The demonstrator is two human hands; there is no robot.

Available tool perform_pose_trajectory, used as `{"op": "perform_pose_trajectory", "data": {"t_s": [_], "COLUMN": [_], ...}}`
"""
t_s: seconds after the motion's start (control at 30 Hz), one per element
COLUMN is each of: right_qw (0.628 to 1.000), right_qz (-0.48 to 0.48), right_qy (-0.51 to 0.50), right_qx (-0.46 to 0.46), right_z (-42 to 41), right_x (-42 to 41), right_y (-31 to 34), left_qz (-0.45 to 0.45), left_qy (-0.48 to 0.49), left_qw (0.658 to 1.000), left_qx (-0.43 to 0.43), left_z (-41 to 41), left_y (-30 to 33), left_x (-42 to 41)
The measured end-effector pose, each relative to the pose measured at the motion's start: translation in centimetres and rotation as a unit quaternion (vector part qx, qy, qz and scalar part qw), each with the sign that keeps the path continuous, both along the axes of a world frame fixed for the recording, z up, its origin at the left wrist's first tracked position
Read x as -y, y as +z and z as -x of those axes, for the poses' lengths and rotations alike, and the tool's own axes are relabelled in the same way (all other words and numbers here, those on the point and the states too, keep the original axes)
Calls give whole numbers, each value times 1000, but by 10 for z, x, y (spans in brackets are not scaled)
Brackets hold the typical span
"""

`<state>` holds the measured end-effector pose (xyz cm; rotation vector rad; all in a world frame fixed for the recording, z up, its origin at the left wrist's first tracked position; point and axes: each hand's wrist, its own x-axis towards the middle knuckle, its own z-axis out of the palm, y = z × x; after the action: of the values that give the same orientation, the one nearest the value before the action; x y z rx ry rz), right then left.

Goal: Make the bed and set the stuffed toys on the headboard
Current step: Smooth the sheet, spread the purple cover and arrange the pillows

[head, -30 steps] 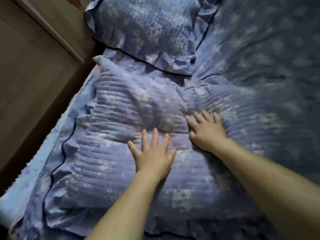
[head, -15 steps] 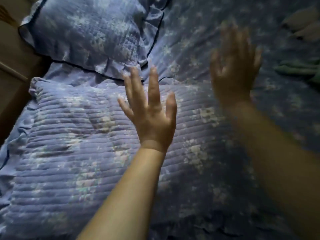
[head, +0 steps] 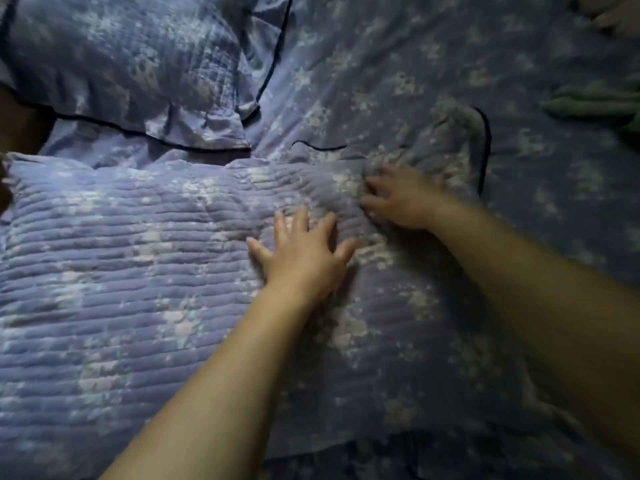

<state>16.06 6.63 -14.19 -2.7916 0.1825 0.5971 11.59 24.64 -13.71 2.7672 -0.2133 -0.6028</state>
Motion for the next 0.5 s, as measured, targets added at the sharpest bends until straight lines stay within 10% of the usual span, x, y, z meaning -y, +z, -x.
{"op": "perform_pose_trajectory", "data": {"t_s": [0.1, 0.23, 0.4, 0.5], "right_qw": [964, 996, 973, 985], "right_qz": [25, 56, -173, -113], "right_qy": [-115, 46, -28, 37], "right_qx": [237, -45, 151, 122], "right_z": [1, 37, 73, 163], "right_x": [3, -19, -23, -49], "right_y": [12, -31, 24, 28], "left_qz": [30, -56, 46, 17], "left_qy": [54, -41, -62, -129], "left_qw": [976, 995, 994, 986], "left_qx": [211, -78, 73, 102], "left_z": [3, 20, 44, 96], "left_y": [10, -11, 32, 26], "left_x": [1, -14, -40, -79]}}
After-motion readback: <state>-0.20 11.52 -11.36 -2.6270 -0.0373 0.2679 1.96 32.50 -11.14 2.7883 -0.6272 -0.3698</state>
